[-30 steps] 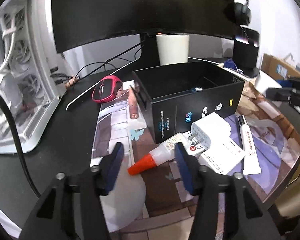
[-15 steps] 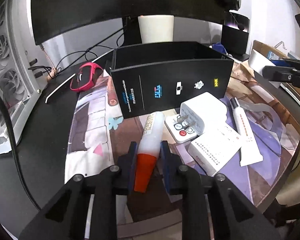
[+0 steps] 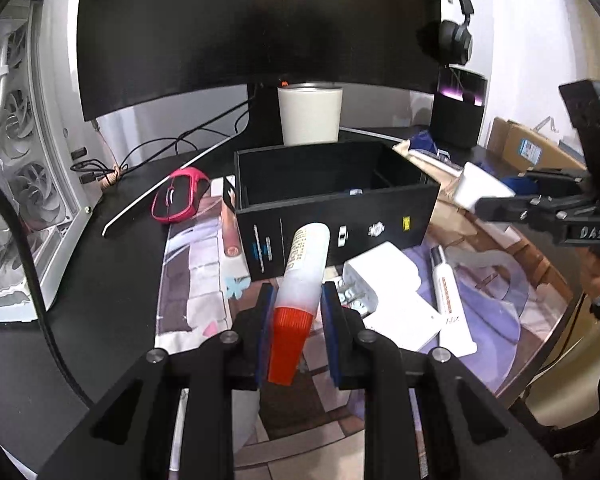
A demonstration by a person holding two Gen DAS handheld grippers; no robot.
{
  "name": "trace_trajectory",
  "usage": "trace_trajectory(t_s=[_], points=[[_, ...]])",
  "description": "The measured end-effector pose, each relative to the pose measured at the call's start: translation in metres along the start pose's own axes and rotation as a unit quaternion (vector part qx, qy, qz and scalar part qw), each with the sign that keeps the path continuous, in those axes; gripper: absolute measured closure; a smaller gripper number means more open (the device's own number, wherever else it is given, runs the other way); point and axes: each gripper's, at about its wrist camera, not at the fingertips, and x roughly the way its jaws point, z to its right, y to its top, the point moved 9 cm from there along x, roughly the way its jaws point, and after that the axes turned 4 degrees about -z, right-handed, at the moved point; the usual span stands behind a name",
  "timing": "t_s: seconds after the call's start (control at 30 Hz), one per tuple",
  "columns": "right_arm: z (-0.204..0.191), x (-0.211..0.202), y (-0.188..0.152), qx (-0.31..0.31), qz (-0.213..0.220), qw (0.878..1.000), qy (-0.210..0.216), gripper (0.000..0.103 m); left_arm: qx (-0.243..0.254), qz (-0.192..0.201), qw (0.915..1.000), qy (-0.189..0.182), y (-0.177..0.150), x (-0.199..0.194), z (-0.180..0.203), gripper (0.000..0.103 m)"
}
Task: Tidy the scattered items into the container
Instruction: 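Carry the glue bottle and power brick over the black box with both grippers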
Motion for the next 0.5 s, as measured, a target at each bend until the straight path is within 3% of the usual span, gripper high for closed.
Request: trace_trajectory(t_s=[0.5], points=[[-0.017,0.007,0.031,-0.016,0.007,1.0,0.002,0.059,-0.01,0.034,0.9993,-0.006,0.045,-0.008,-0.007,0.082]])
